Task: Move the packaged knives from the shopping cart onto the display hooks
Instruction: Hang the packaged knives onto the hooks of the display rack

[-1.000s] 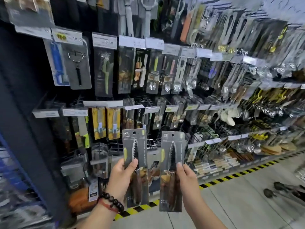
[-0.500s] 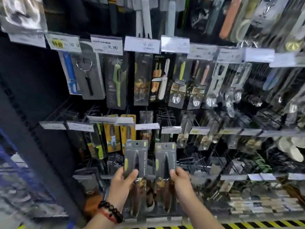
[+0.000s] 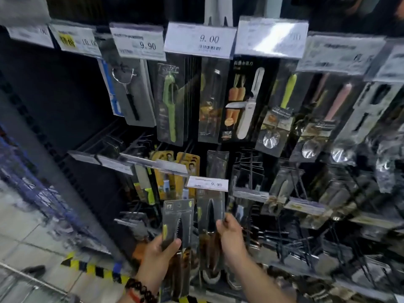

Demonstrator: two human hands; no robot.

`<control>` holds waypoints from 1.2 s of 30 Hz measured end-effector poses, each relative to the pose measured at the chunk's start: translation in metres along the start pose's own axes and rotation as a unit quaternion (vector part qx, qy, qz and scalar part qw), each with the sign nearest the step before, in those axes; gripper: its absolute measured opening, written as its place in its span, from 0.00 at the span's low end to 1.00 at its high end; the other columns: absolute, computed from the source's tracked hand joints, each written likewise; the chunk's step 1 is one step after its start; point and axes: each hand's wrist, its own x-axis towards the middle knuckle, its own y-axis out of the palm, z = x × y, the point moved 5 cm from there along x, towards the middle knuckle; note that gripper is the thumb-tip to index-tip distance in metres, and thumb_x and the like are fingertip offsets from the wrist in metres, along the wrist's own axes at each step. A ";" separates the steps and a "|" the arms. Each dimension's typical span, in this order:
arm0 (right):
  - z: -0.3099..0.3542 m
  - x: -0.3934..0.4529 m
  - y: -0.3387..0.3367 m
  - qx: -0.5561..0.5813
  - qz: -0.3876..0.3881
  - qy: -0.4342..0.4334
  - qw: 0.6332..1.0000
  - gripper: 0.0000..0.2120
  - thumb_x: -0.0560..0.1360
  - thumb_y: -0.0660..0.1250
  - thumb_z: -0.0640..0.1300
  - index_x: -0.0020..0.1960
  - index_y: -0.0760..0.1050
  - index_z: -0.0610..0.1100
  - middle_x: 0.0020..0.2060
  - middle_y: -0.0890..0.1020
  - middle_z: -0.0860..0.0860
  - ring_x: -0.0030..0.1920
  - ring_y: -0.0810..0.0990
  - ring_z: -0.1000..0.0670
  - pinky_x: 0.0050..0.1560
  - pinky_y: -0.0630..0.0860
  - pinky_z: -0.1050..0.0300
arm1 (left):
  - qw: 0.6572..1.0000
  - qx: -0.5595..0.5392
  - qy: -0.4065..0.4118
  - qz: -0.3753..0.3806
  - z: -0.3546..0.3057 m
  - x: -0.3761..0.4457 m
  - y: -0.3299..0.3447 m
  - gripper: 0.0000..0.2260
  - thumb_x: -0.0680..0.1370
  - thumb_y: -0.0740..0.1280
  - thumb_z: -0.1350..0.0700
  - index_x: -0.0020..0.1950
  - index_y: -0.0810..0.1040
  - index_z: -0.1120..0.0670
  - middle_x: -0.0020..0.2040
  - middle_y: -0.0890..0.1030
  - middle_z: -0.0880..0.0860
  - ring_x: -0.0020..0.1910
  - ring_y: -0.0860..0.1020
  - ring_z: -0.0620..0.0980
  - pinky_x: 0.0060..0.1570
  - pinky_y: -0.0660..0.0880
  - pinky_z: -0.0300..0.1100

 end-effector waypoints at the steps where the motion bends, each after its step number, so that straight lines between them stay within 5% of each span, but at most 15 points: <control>1: 0.000 0.006 0.002 -0.001 -0.002 0.000 1.000 0.16 0.81 0.58 0.37 0.63 0.64 0.26 0.63 0.66 0.29 0.66 0.66 0.32 0.68 0.63 0.46 | 1.000 0.003 -0.010 -0.003 0.002 0.002 0.001 0.06 0.75 0.71 0.56 0.51 0.82 0.55 0.49 0.85 0.56 0.54 0.80 0.58 0.60 0.74 0.54; 5: 0.004 0.024 0.009 0.051 -0.030 0.011 0.998 0.17 0.81 0.59 0.37 0.69 0.67 0.34 0.67 0.72 0.37 0.70 0.68 0.39 0.68 0.64 0.52 | 0.999 0.012 -0.018 0.032 0.006 0.009 0.011 0.14 0.70 0.75 0.45 0.51 0.79 0.49 0.53 0.82 0.52 0.54 0.79 0.52 0.60 0.72 0.49; 8: 0.008 0.030 0.015 0.091 -0.030 0.012 0.995 0.19 0.81 0.59 0.38 0.71 0.65 0.36 0.63 0.71 0.46 0.67 0.67 0.49 0.68 0.61 0.55 | 0.997 -0.016 -0.048 0.050 0.010 0.014 0.015 0.12 0.75 0.71 0.51 0.57 0.77 0.47 0.54 0.81 0.44 0.55 0.77 0.47 0.59 0.70 0.45; 14: 0.006 0.038 0.023 0.053 -0.052 -0.019 0.997 0.05 0.80 0.61 0.37 0.48 0.67 0.46 0.41 0.70 0.55 0.46 0.68 0.52 0.45 0.64 0.64 | 0.996 0.005 -0.070 0.054 0.021 0.026 0.005 0.09 0.74 0.71 0.53 0.53 0.81 0.54 0.50 0.84 0.52 0.53 0.80 0.50 0.54 0.73 0.45; 23: 0.007 0.029 0.021 0.083 -0.092 -0.046 0.991 0.07 0.80 0.60 0.33 0.43 0.69 0.39 0.36 0.67 0.47 0.37 0.65 0.53 0.34 0.62 0.68 | 0.992 0.066 -0.084 0.072 0.037 0.046 -0.006 0.04 0.76 0.71 0.53 0.48 0.81 0.52 0.51 0.83 0.58 0.55 0.79 0.55 0.62 0.72 0.52; 29: -0.002 0.022 0.025 0.131 -0.111 -0.050 0.984 0.11 0.79 0.60 0.32 0.44 0.74 0.46 0.40 0.74 0.45 0.42 0.70 0.51 0.42 0.66 0.61 | 0.991 0.060 -0.095 0.072 0.043 0.052 -0.009 0.05 0.74 0.73 0.53 0.47 0.83 0.52 0.49 0.85 0.54 0.53 0.81 0.53 0.62 0.74 0.54; 33: -0.002 0.019 0.025 0.143 -0.110 -0.050 0.982 0.12 0.80 0.59 0.31 0.48 0.76 0.46 0.41 0.81 0.50 0.40 0.77 0.58 0.43 0.72 0.68 | 0.993 0.019 -0.096 0.069 0.039 0.051 -0.006 0.03 0.75 0.71 0.59 0.48 0.82 0.55 0.47 0.85 0.53 0.53 0.81 0.54 0.59 0.75 0.50; 36: -0.008 0.020 0.025 0.126 -0.114 -0.046 0.984 0.11 0.80 0.60 0.34 0.50 0.76 0.47 0.46 0.82 0.47 0.48 0.79 0.50 0.52 0.75 0.57 | 0.994 -0.016 -0.090 0.067 0.033 0.050 -0.006 0.05 0.75 0.70 0.63 0.49 0.83 0.56 0.46 0.86 0.51 0.51 0.81 0.51 0.55 0.75 0.46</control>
